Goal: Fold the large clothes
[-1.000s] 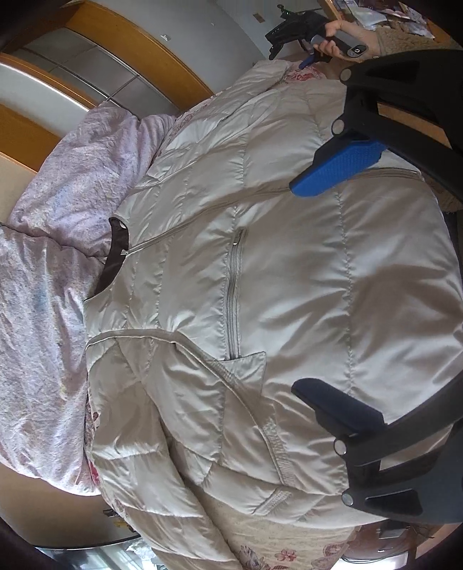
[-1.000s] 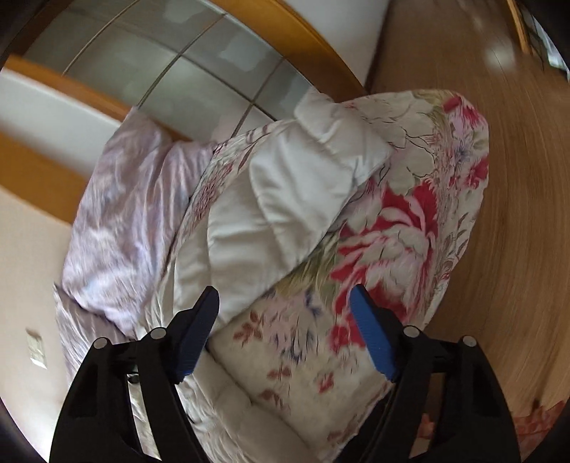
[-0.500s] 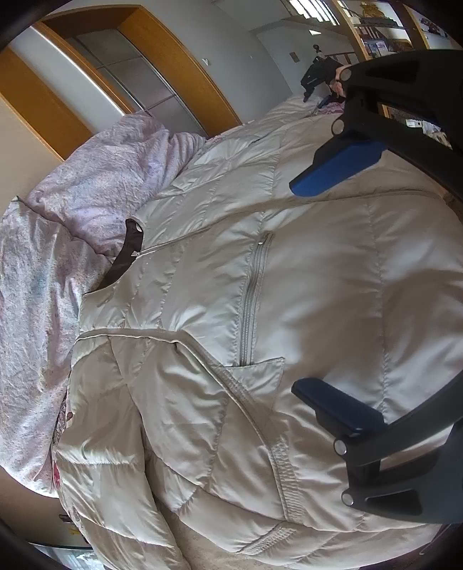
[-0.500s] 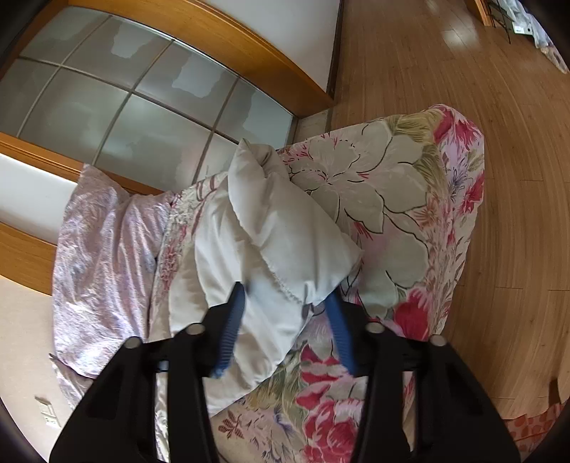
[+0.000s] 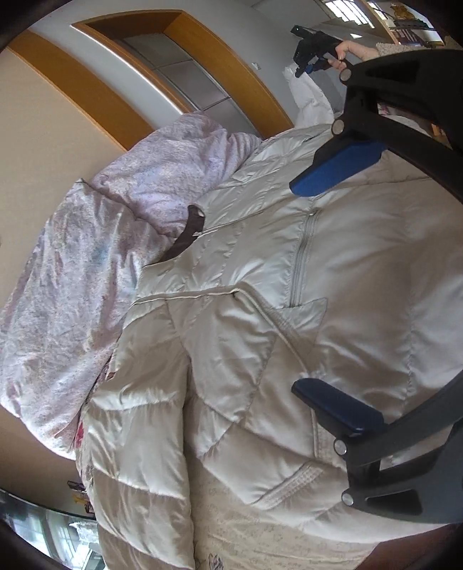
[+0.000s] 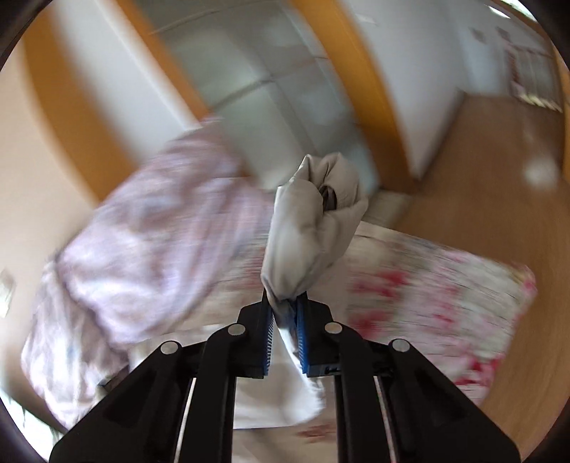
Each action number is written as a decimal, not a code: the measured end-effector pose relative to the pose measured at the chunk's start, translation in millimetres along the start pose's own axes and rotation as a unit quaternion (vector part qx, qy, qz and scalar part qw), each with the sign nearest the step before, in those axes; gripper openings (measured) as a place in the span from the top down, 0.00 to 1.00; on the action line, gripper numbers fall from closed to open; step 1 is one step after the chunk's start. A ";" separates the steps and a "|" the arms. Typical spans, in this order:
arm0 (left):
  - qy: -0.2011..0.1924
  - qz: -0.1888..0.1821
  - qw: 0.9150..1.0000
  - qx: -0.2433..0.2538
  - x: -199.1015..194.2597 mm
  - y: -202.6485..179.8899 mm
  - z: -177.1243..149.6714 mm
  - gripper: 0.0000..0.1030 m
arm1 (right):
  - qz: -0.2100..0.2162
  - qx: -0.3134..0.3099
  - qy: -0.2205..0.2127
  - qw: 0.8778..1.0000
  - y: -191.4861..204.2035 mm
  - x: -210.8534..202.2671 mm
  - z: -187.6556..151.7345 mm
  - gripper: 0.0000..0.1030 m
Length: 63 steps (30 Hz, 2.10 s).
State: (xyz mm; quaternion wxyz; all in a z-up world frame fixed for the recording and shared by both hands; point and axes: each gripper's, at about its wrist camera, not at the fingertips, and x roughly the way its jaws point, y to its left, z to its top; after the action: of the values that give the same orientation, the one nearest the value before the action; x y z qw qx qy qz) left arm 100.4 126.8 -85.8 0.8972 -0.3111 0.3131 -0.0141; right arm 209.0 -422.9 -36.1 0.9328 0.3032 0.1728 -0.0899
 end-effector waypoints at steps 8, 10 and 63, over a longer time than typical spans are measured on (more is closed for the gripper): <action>-0.037 -0.009 0.997 -0.066 -32.7 41.8 13.8 0.02 | 0.197 -0.144 0.046 0.969 178.2 -16.4 -49.3 0.88; -0.050 -0.001 0.995 -0.084 -39.9 54.4 15.2 0.02 | 0.227 -0.160 0.065 0.959 208.6 -13.9 -66.4 0.88; -0.172 0.096 0.895 -0.401 -94.3 241.3 49.3 0.31 | 0.156 -0.336 0.285 0.884 268.3 36.2 -243.7 0.29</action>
State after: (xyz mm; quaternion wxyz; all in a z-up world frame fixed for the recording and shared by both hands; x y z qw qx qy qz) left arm 11.9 369.1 -140.4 0.7328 -0.6109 0.1614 0.2525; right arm 250.2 -65.1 -90.7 0.8913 0.0066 0.4015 0.2105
